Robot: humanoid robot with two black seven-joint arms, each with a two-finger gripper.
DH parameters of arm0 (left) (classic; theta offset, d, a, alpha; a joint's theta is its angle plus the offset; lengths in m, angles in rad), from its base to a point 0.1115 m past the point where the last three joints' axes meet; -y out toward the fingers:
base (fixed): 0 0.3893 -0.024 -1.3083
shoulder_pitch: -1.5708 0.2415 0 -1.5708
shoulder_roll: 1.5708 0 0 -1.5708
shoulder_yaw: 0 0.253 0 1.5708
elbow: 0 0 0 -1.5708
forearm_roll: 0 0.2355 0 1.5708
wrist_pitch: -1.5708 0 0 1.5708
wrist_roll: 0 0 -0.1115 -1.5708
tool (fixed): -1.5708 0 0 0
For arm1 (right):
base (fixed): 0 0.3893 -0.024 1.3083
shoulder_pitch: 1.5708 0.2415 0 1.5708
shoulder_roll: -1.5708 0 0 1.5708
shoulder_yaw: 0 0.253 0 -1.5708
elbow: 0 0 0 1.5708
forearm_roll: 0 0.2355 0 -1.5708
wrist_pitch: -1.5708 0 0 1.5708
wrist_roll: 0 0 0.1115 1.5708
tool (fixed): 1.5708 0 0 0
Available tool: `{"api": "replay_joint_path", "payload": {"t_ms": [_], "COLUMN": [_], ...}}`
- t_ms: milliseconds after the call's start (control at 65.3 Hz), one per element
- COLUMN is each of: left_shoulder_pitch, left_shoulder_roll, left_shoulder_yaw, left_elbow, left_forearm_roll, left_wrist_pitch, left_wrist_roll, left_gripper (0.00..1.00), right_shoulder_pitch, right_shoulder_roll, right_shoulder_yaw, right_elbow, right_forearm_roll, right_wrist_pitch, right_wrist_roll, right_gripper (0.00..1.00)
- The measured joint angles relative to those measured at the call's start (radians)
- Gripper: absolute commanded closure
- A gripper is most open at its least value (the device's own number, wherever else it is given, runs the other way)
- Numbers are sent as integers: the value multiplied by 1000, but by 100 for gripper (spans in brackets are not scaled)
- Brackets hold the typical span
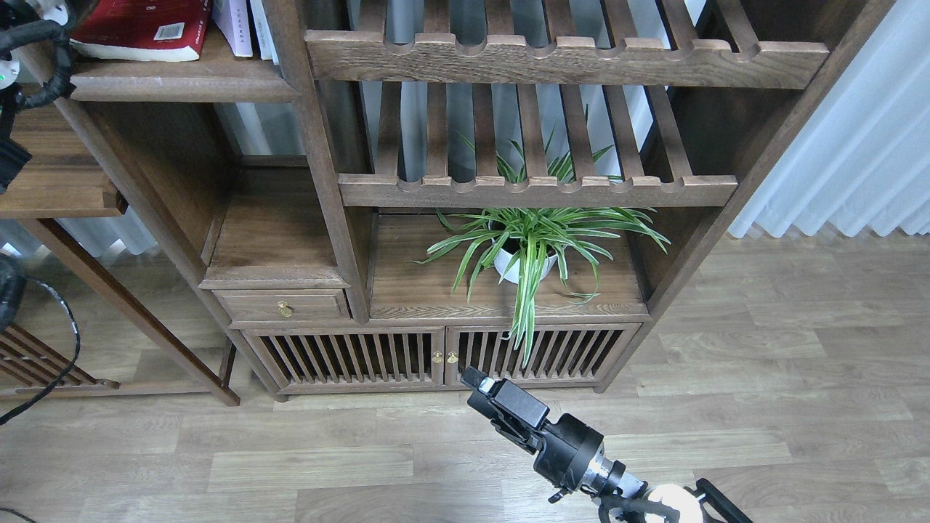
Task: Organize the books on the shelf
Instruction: 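Release the dark red book and withdraw the left gripper from the shelf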
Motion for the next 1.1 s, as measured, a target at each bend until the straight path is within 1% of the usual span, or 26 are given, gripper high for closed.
{"api": "replay_joint_path", "payload": {"t_ms": [31, 46, 61, 92, 138, 153, 184, 199, 214, 306, 414, 490, 536, 551, 766, 965, 1103], "left_shoulder_pitch": [0, 0, 0, 0, 0, 0, 0, 1, 2, 10, 26, 41, 52, 69, 135, 170, 174], "left_shoulder_roll": [-3, -5, -7, -12, -22, -27, -35, -40, -43, -70, -91, -91, -87, -78, -32, -9, -5], "left_shoulder_yaw": [0, 0, 1, 3, 6, 7, 9, 10, 11, 18, 20, 14, 9, 5, -5, -54, -97], "left_elbow": [2, 3, 5, 7, 10, 11, 11, 12, 12, 13, -3, -25, -47, -84, -220, -307, -354], "left_forearm_roll": [3, 5, 6, 7, 8, 8, 9, 9, 9, 6, 1, -3, -10, -22, -55, -57, -57], "left_wrist_pitch": [0, 0, 0, 0, 0, 0, 0, 0, 0, 0, 0, 0, 0, 0, 0, 0, 0], "left_wrist_roll": [-1, -3, -5, -10, -19, -24, -34, -41, -46, -109, -167, -192, -206, -220, -242, -286, -292], "left_gripper": [73, 65, 62, 53, 44, 36, 26, 22, 13, 2, 0, 0, 0, 0, 0, 0, 0], "right_shoulder_pitch": [0, 0, 0, 0, 0, 0, 0, 0, 0, -5, -9, -9, -9, -9, -9, -9, -9], "right_shoulder_roll": [0, 0, 0, 0, 0, 0, 0, 0, 0, 0, 0, 0, 0, 0, 0, 0, 0], "right_shoulder_yaw": [0, 0, 0, 0, 0, 0, 0, 0, 0, 3, 3, 3, 3, 3, 4, 9, 10], "right_elbow": [0, 0, 0, 0, 0, 0, 0, 1, 1, 2, 3, 3, 3, 3, 3, 2, 0], "right_forearm_roll": [0, 0, 0, 0, 0, 0, 0, 0, 0, 0, 0, 0, 0, 0, 0, 0, 1], "right_wrist_pitch": [0, 0, 0, 0, 0, 0, 0, 0, 0, 0, 0, 0, 0, 0, 0, 0, 0], "right_wrist_roll": [0, 0, 0, 0, 0, 0, 0, 0, 0, 0, 0, 0, 0, 0, 1, 1, 1], "right_gripper": [1, 1, 1, 1, 1, 1, 1, 1, 1, 1, 1, 1, 1, 1, 1, 1, 1]}}
